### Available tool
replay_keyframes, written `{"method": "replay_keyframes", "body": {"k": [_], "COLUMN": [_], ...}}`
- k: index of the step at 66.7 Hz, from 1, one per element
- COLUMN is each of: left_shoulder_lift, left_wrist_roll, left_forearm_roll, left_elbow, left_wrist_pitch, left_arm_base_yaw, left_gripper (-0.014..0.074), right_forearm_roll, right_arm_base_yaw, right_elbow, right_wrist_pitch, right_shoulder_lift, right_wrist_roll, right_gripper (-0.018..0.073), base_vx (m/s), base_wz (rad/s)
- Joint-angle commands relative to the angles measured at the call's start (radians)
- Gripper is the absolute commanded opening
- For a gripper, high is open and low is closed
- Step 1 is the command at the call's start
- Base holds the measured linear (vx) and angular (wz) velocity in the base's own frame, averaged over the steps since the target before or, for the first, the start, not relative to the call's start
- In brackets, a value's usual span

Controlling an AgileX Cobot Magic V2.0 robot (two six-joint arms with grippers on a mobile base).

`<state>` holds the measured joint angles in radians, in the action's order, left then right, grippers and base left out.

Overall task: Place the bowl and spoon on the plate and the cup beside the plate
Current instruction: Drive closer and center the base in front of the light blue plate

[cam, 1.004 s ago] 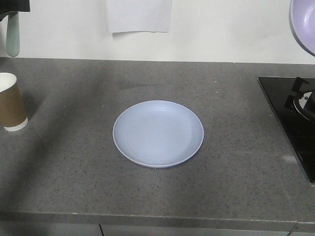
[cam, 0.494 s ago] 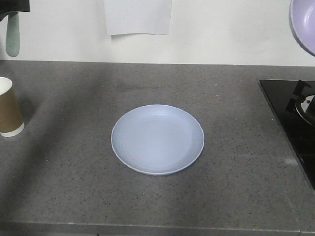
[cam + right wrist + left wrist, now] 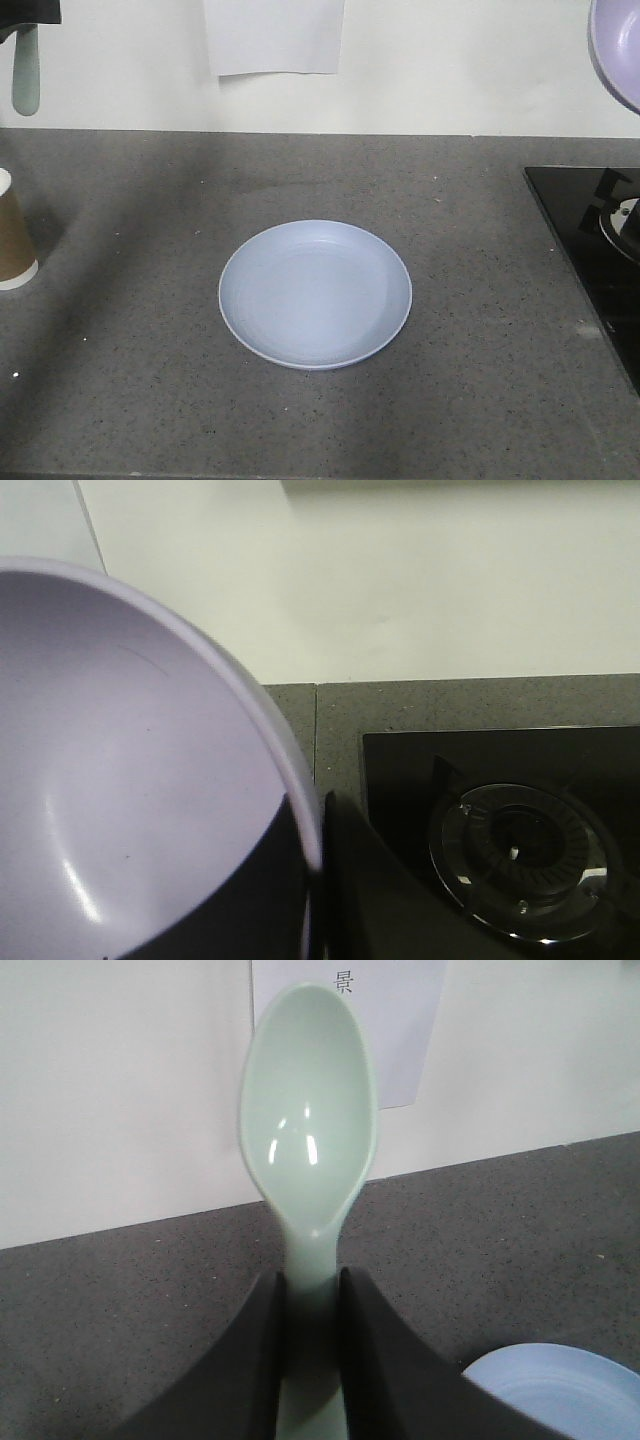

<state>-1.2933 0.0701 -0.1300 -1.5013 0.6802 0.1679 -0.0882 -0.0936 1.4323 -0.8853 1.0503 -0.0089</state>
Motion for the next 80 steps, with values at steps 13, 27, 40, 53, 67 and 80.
{"method": "replay_keyframes", "body": {"k": [13, 27, 40, 53, 67, 80], "left_shoulder_lift": [0.024, 0.024, 0.024, 0.024, 0.024, 0.024], "left_wrist_roll": [-0.001, -0.001, -0.001, -0.001, -0.001, -0.001], "left_forearm_roll": [-0.016, -0.016, -0.016, -0.016, -0.016, -0.016], "left_elbow": [-0.027, -0.027, -0.027, -0.027, -0.027, -0.027], "left_wrist_pitch": [-0.070, -0.070, -0.070, -0.070, -0.070, -0.070], "left_arm_base_yaw": [0.006, 0.006, 0.006, 0.006, 0.006, 0.006], "left_gripper": [-0.0006, -0.0006, -0.0006, -0.0006, -0.0006, -0.0006], "right_forearm_roll": [-0.003, -0.003, -0.003, -0.003, -0.003, -0.003], "right_arm_base_yaw": [-0.003, -0.003, -0.003, -0.003, -0.003, -0.003], "right_elbow": [0.023, 0.023, 0.023, 0.023, 0.023, 0.023], "right_wrist_pitch": [0.078, 0.078, 0.078, 0.078, 0.078, 0.078], "right_shoulder_lift": [-0.010, -0.010, -0.010, -0.010, -0.010, -0.010], "right_wrist_roll": [-0.005, -0.005, -0.005, -0.005, -0.005, -0.005], "right_gripper": [-0.0011, -0.0011, -0.0011, -0.0011, -0.0011, -0.0011], "base_vx": [0.04, 0.03, 0.03, 0.03, 0.02, 0.02], "base_wz": [-0.05, -0.05, -0.02, -0.02, -0.02, -0.03]}}
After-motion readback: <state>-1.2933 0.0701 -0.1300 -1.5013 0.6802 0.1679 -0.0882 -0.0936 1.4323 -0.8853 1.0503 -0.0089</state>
